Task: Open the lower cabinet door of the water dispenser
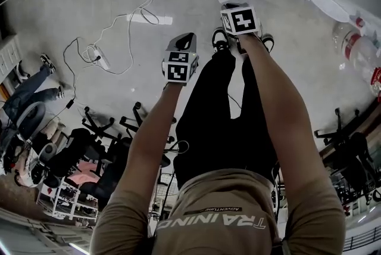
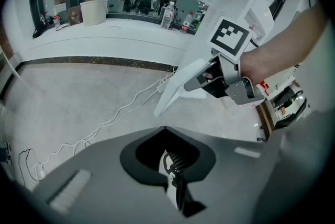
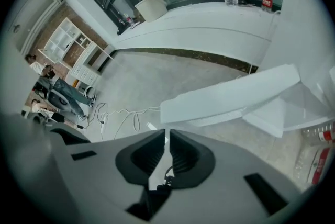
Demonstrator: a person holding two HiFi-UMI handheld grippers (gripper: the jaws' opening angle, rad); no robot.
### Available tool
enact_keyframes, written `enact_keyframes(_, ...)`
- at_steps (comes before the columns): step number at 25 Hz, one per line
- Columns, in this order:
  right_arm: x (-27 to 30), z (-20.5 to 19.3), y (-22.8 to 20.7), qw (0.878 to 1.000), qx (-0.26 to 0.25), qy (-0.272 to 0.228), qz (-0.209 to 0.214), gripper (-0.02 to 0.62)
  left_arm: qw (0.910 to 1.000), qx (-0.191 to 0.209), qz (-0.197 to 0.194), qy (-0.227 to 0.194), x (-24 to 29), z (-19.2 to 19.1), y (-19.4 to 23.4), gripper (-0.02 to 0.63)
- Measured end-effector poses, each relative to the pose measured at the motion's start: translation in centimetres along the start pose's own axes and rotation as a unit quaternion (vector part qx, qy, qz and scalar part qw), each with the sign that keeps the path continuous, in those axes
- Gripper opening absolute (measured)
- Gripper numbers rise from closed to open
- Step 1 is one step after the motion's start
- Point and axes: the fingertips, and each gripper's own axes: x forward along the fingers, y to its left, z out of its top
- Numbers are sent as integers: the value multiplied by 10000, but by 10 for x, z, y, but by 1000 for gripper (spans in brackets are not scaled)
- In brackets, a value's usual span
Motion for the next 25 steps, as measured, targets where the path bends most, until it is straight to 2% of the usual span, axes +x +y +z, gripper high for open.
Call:
enact_keyframes(3,-16,-8,-6,9999,-150,-5,-27,24,9999,76,67,-4,0,6,1,0)
enact_keyframes(6,-41,-33,-10,9992,-370,133,101,12,10000,-17,85,-33,-1,10,-9,0)
enact_keyframes(9,-74,-70,-14,9972,-684,275,92,11,9999,115,22,-104,-8,17,-34,0)
enact_keyframes(11,-100,-92,-19,9975,-661,231,14,11,9995,266,-89,-131,-16,23,-58,0)
enact_keyframes(15,-152,-119,-38,9995,-326,-12,-48,9,9976,515,-307,-346,-21,47,-108,0)
enact_keyframes(18,-195,-134,-39,9993,-237,-244,-167,9,9972,462,-400,-440,-33,59,-137,0)
enact_keyframes(21,-248,-141,-37,9975,-308,-551,-310,9,9959,445,-559,-562,-58,75,-173,0)
enact_keyframes(25,-328,-149,-25,9914,-567,-1080,-473,9,9917,713,-753,-766,-115,97,-224,0)
